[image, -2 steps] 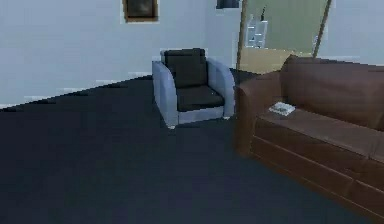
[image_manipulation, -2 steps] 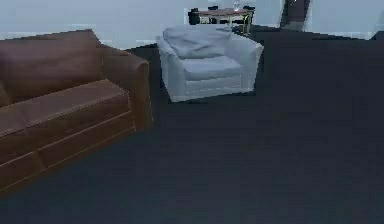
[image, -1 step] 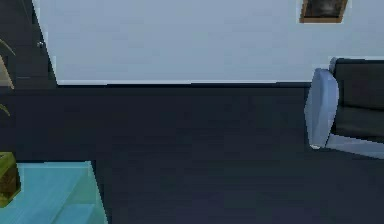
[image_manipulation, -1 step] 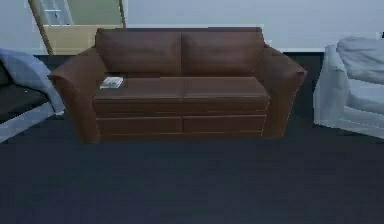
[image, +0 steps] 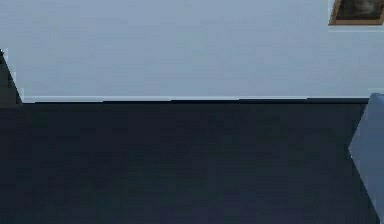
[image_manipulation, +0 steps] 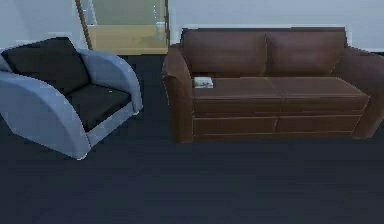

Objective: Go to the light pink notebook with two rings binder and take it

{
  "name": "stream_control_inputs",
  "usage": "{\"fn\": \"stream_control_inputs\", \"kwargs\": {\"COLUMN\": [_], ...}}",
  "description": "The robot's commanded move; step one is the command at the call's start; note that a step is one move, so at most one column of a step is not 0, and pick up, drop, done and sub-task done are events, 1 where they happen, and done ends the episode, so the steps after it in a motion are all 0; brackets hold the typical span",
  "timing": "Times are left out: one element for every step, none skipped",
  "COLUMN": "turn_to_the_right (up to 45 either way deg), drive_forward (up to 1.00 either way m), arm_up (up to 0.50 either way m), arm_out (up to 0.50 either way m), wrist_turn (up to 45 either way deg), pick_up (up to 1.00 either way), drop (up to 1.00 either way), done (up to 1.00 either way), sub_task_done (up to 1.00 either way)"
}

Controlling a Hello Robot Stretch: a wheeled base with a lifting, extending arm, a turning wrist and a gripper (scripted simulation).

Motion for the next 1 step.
{"fn": "stream_control_inputs", "kwargs": {"turn_to_the_right": [0.0], "drive_forward": [0.2], "arm_up": [0.0], "arm_out": [0.0], "wrist_turn": [0.0], "pick_up": [0.0], "drop": [0.0], "done": [0.0], "sub_task_done": [0.0]}}
